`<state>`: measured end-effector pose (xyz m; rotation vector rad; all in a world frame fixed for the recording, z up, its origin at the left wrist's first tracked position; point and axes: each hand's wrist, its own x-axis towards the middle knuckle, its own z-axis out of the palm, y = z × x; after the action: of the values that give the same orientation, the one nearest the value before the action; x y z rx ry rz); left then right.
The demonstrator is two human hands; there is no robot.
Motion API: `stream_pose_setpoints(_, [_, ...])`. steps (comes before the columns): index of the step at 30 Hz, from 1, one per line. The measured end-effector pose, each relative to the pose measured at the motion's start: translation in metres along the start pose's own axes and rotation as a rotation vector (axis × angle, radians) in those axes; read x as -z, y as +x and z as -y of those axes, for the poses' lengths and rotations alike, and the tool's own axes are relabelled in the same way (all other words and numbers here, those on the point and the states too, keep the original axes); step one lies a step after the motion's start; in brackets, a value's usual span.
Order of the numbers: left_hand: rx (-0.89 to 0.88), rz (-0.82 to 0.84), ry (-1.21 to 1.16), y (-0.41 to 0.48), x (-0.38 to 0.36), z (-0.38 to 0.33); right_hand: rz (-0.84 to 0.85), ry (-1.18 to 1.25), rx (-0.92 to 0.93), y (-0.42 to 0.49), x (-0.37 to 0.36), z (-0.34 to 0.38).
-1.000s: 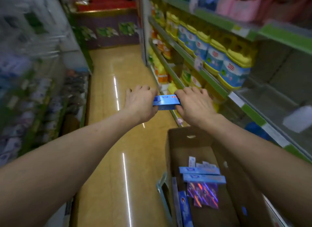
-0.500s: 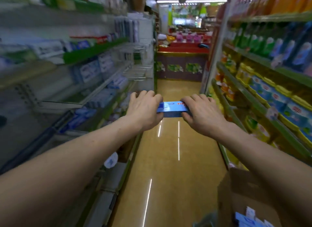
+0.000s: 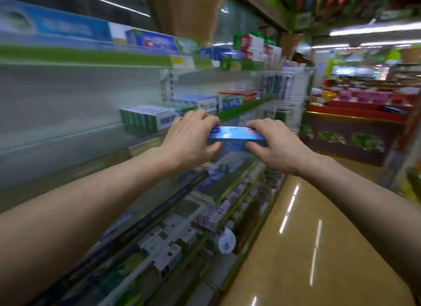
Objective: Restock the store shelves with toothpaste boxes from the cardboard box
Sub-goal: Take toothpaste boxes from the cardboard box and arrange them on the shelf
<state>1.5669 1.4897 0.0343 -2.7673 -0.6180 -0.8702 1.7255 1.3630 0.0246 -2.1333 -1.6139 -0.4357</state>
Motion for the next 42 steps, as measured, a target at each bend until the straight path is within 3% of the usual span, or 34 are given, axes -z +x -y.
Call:
stream_pose_setpoints(8, [0.200, 0.059, 0.329, -0.005, 0.048, 0.081, 0.079, 0.265, 0.272, 0.099, -0.014, 0.051])
stream_pose_setpoints(15, [0.478, 0.121, 0.160, -0.021, 0.068, 0.116, 0.203, 0.383, 0.375, 0.151, -0.030, 0.060])
stream_pose_setpoints(21, [0.651, 0.111, 0.014, -0.032, 0.080, 0.129, 0.185, 0.558, 0.489, 0.175, -0.050, 0.077])
stream_pose_setpoints(28, [1.001, -0.050, -0.478, -0.044, 0.100, 0.159, 0.386, 0.891, 0.354, 0.199, -0.069, 0.099])
stream_pose_setpoints(35, [1.308, -0.109, -0.696, -0.052, 0.094, 0.192, 0.613, 1.126, 0.150, 0.222, -0.084, 0.131])
stream_pose_setpoints(42, [1.327, -0.226, -0.957, -0.054, 0.095, 0.228, 0.581, 1.076, 0.147, 0.251, -0.097, 0.149])
